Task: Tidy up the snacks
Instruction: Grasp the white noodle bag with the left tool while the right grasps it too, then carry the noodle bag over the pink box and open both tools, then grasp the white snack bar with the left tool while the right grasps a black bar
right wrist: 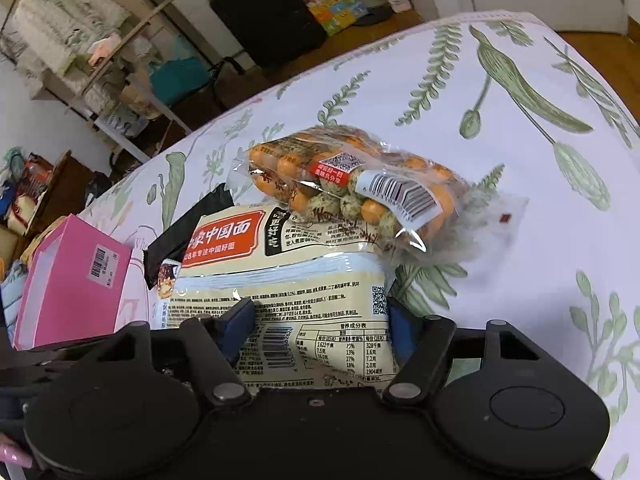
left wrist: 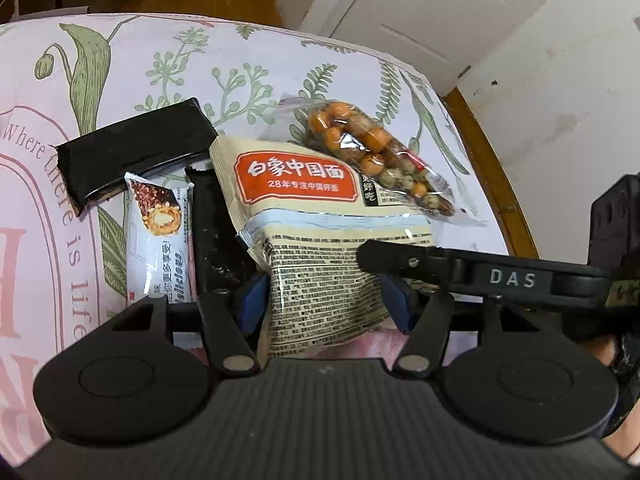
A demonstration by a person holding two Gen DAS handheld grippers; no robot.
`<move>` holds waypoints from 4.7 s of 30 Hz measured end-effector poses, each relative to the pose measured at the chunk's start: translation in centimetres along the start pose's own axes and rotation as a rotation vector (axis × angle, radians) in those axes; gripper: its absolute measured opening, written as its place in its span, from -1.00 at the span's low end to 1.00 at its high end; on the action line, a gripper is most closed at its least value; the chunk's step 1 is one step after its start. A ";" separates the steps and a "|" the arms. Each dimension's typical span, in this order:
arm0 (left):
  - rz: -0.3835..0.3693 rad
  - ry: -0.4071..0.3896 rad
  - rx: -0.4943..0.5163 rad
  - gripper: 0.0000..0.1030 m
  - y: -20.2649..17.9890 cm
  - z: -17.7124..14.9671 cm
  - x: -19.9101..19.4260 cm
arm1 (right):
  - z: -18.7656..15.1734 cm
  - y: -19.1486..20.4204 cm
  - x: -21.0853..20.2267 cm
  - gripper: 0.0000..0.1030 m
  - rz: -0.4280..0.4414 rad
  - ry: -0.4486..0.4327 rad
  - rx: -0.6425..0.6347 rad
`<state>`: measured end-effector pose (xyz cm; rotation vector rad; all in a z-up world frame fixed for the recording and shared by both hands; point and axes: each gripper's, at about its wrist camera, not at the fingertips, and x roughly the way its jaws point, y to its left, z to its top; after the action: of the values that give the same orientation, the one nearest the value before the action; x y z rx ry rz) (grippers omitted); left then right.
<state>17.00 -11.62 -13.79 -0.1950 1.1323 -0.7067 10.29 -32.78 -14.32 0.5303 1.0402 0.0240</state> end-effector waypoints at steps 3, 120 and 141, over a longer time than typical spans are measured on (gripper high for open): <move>-0.014 0.023 0.015 0.15 -0.3 -0.4 -0.9 | -0.7 0.8 -0.8 0.41 -0.006 0.021 0.004; 0.225 -0.040 0.291 0.16 0.7 -1.5 -11.8 | -8.1 9.1 -5.2 0.31 0.032 -0.220 -0.505; 0.260 -0.014 -0.002 -0.36 5.3 0.6 -0.8 | -7.1 8.8 3.0 0.42 0.036 -0.172 -0.479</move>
<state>19.59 -7.12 -15.46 -0.0518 1.1209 -0.4730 7.98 -21.44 -15.75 0.1117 0.8188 0.2497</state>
